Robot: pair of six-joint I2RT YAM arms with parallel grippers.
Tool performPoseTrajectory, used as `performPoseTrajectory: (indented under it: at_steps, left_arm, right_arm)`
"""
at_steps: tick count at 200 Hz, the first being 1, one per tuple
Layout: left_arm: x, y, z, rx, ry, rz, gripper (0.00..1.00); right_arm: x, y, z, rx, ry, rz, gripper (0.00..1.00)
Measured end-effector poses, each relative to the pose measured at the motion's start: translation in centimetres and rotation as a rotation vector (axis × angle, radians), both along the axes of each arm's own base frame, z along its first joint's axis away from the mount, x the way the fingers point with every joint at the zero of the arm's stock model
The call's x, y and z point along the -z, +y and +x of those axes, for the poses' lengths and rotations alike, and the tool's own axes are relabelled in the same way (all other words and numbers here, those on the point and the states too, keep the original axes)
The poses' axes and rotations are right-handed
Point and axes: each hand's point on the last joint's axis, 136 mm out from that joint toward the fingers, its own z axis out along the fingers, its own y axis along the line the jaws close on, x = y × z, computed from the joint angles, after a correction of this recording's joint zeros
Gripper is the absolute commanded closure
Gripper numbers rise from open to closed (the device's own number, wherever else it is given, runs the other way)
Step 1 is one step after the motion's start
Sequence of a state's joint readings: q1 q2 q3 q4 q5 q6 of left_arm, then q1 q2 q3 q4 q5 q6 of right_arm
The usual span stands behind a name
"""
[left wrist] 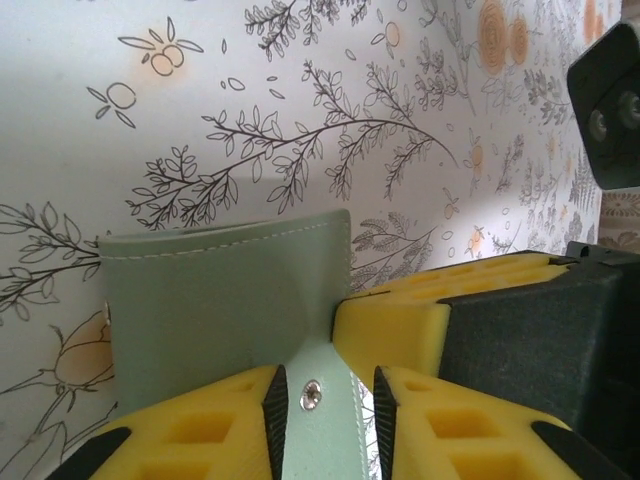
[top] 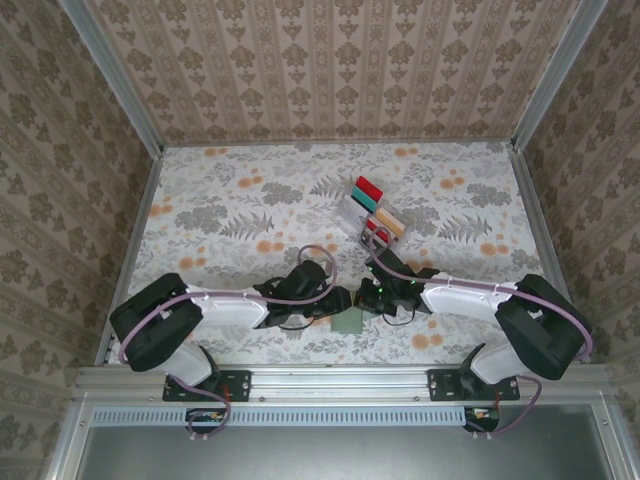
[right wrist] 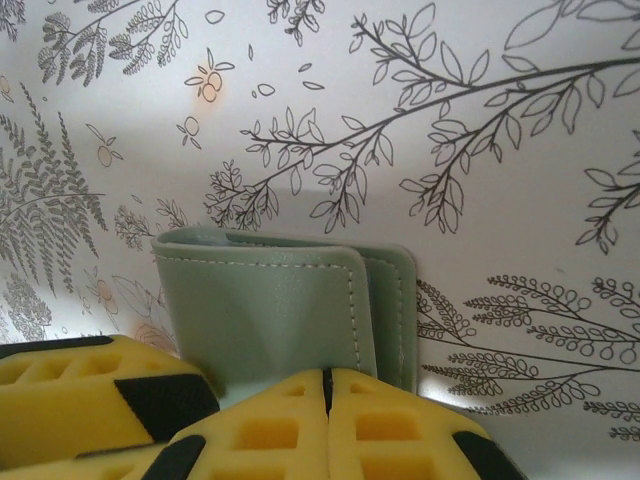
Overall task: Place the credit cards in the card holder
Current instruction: Touch the card holder at the bottom-center of the table.
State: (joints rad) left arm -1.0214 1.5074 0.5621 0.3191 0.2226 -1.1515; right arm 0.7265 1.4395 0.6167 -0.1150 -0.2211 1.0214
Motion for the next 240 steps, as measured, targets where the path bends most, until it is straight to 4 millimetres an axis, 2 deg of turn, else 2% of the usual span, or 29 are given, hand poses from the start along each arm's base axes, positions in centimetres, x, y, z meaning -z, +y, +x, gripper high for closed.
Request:
performPoseTrajectory:
  at_steps: [27, 50, 84, 126, 213, 240]
  left_arm:
    - [-1.6, 0.7, 0.2, -0.012, -0.037, -0.001, 0.57]
    - [-2.1, 1.7, 0.2, -0.024, -0.061, 0.031, 0.56]
    - [-0.2, 3.1, -0.5, -0.013, -0.032, 0.127, 0.56]
    - [2.0, 3.7, -0.9, 0.003, 0.001, 0.203, 0.56]
    - [3.0, 3.3, -0.8, 0.024, 0.008, 0.219, 0.58]
    - [3.0, 2.9, -0.8, 0.031, 0.007, 0.218, 0.6]
  right_arm:
    - [0.1, -0.1, 0.0, 0.002, -0.002, -0.003, 0.92]
    - [0.1, -0.1, 0.0, 0.003, -0.004, -0.003, 0.92]
    - [0.1, -0.1, 0.1, 0.004, -0.004, -0.004, 0.91]
    - [0.1, -0.1, 0.0, 0.004, -0.004, -0.004, 0.9]
    - [0.1, -0.2, 0.0, 0.003, -0.001, -0.008, 0.88]
    - [-0.1, -0.5, -0.2, 0.001, 0.005, -0.029, 0.83]
